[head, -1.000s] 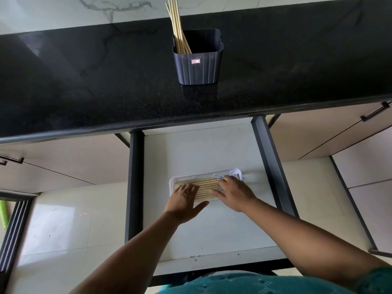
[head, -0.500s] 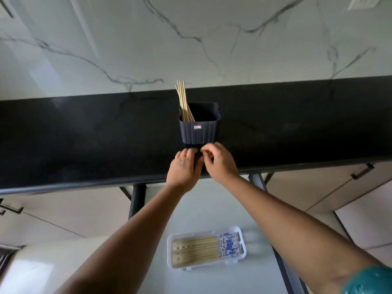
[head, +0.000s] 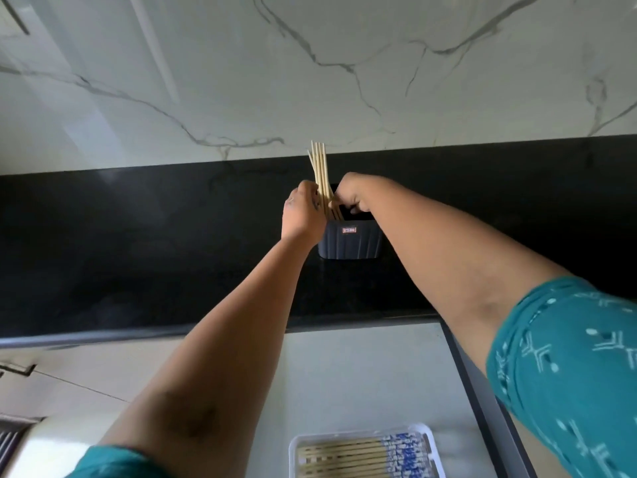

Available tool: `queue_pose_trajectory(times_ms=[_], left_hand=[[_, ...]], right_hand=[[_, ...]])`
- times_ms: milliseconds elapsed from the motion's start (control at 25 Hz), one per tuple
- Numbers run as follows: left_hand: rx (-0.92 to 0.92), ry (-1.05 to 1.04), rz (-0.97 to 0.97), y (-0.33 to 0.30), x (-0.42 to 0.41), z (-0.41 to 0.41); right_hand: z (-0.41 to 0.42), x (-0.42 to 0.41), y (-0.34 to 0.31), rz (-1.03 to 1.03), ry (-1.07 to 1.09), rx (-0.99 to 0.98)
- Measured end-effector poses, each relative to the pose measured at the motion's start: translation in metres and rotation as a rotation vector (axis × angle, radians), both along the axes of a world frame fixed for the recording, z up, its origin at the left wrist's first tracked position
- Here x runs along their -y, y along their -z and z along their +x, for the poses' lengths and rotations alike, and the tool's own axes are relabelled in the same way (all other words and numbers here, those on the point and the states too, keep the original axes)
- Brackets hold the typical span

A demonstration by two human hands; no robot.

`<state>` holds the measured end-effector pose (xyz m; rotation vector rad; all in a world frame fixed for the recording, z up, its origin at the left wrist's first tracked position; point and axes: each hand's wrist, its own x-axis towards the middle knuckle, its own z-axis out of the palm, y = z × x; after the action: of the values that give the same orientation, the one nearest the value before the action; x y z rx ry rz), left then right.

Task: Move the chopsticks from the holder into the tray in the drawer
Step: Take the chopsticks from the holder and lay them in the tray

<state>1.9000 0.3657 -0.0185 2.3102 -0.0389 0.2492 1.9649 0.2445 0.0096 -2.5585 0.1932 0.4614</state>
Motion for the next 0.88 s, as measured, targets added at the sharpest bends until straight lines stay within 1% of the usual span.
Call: queue_pose_trajectory(times_ms=[80,160,240,320,440,560,680,800,880], left_hand=[[-0.005,0.01,0.003,0.007,0.001,0.003],[0.013,0.004,0.014,0.011,0.002,0.004],[0.032,0.008,0.019,0.012,0.001,0.004],[0.053,0.011,0.012,0.011,-0.001,0.005],[0.066,0.013,0.006,0.011,-0.001,0.002],[0.065,-0.003,-0.017,0.009,0.001,-0.004],[0.068,0.007,-0.036,0.008,0.004,-0.007],[0.081,-0.003,-0.134,0.005,0.007,-0.01],[0.067,-0.043,-0.247,-0.001,0.008,-0.015]], right_hand=[[0.006,-0.004,0.01,-0.01,-0.069,-0.074],[0.01,-0.006,0.017,0.015,-0.084,-0.081],[0.014,-0.005,0.023,0.007,-0.092,-0.062],[0.015,-0.002,0.023,-0.013,-0.062,0.008],[0.01,0.008,0.019,0.126,0.04,0.12],[0.001,0.021,0.021,0.138,0.049,0.175],[-0.006,0.027,0.024,0.259,0.12,0.276],[-0.008,0.034,0.02,0.376,0.232,0.382],[-0.014,0.035,0.01,0.497,0.243,0.422]])
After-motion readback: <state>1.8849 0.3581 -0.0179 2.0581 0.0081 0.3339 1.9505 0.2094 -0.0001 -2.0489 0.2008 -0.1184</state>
